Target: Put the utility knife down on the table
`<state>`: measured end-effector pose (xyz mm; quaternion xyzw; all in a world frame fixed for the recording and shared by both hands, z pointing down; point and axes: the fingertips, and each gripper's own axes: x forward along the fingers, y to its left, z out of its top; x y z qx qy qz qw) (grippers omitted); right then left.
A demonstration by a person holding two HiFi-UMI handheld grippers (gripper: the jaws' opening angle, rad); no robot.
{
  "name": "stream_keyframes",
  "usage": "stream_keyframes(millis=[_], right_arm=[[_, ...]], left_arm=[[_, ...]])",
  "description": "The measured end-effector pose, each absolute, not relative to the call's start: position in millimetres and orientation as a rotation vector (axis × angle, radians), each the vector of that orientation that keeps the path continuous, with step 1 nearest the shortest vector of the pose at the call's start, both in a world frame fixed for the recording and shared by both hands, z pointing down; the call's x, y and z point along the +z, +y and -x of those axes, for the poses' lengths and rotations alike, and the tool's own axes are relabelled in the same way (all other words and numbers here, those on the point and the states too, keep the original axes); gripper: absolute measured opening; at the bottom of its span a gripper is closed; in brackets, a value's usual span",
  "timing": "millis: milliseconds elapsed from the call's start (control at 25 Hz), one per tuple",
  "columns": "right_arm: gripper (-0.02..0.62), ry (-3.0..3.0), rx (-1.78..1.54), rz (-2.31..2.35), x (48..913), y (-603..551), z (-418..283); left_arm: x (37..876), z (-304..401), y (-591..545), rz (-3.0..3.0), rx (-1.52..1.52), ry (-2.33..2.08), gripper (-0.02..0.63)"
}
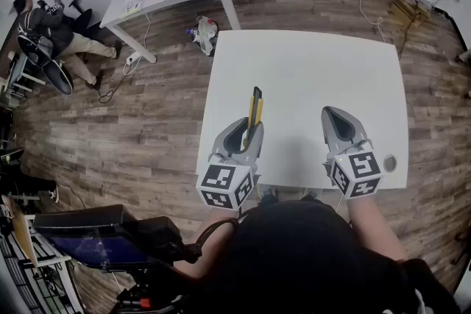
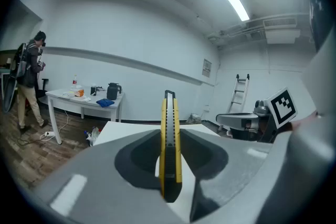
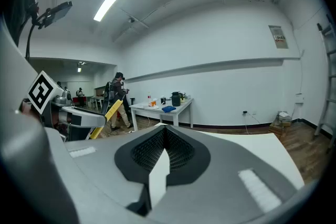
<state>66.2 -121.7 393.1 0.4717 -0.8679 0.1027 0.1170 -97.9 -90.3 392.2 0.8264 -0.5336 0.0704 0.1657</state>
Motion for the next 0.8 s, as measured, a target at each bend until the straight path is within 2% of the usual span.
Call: stream_keyframes(millis=[480, 800], right_arm=[[0.025, -2.569, 0.336, -1.330, 395, -127, -60], [0.025, -2.560, 0.346, -1.312, 405, -111, -65]], left_arm=[[400, 99, -95, -2.315, 0.238, -1.532, 0.120], [443, 121, -82, -2.194, 0.360, -1.563, 0.120]])
